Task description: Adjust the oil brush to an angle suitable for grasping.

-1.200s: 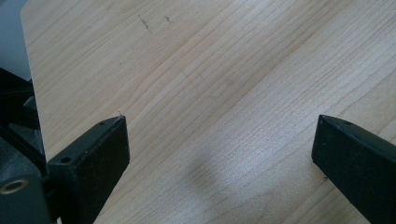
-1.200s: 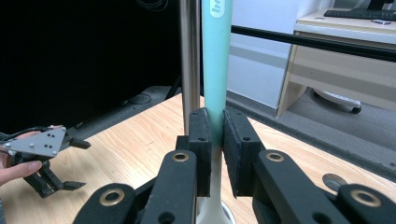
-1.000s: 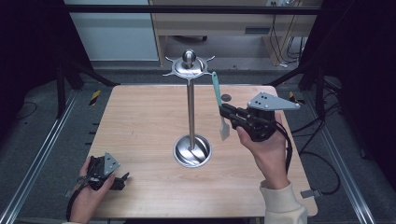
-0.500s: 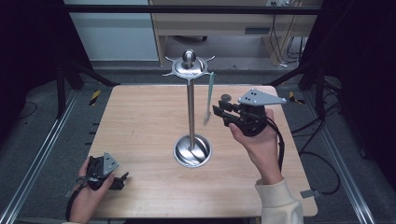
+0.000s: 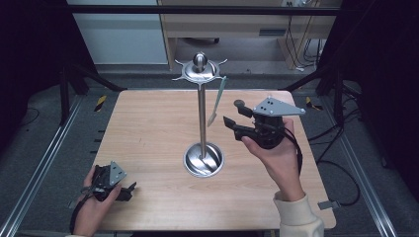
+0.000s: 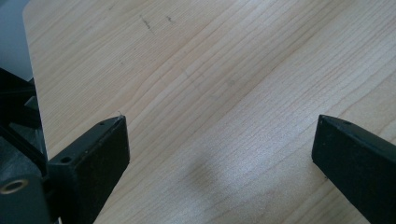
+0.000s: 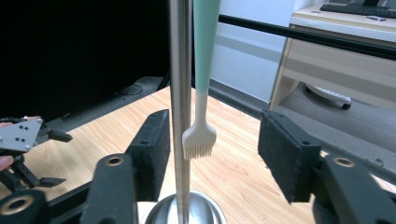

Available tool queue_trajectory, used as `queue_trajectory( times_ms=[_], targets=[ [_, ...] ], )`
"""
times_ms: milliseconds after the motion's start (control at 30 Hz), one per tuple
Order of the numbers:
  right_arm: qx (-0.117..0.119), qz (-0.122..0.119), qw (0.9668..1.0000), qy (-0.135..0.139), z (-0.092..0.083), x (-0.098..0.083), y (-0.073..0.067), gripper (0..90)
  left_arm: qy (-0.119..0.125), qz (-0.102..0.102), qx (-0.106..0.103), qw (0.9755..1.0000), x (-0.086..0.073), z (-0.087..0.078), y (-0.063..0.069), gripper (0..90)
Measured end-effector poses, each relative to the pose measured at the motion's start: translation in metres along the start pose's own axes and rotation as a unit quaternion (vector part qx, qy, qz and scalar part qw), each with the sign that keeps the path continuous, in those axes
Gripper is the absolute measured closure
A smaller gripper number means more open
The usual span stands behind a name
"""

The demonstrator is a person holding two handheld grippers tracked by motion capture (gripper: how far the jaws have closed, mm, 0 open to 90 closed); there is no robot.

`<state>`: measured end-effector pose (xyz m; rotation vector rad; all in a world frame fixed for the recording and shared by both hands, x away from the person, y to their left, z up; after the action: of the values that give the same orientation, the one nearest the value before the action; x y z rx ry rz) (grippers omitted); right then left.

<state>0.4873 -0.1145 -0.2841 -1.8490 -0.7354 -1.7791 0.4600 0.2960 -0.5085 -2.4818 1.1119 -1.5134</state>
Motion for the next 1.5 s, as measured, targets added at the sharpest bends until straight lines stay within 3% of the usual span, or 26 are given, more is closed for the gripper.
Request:
queue_trajectory(
  times_ms=[233, 533, 1000, 1500],
  targets=[
    [-0.027, -0.008, 0.9995, -0.013, -0.006, -0.002, 0.001, 26.6, 0.000, 0.002, -0.001, 1.0000, 0.001, 0.000, 0.000, 3.7],
    [-0.073, -0.029, 0.9969, -0.006, -0.018, -0.003, 0.018, 13.6, 0.001, 0.002, -0.001, 1.0000, 0.001, 0.000, 0.000, 3.7],
    [-0.116, -0.022, 0.9930, -0.002, -0.036, -0.010, 0.048, 9.6, 0.000, 0.003, -0.002, 1.0000, 0.001, 0.000, 0.000, 3.7],
    [-0.165, -0.014, 0.9861, -0.005, -0.046, -0.026, 0.076, 8.4, 0.000, 0.003, -0.003, 1.0000, 0.001, 0.000, 0.001, 3.7]
  ],
)
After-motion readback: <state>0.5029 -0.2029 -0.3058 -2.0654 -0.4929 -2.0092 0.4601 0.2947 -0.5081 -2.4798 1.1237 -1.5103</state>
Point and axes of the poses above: each handheld gripper's, and its own axes: z roughly forward along the jaws, x roughly out of its top, y roughly to its right, the point moved 4 cm from there along z, roughly forward along the jaws, and after that the axes turned 14 degrees about y, right-handed, at the moved point
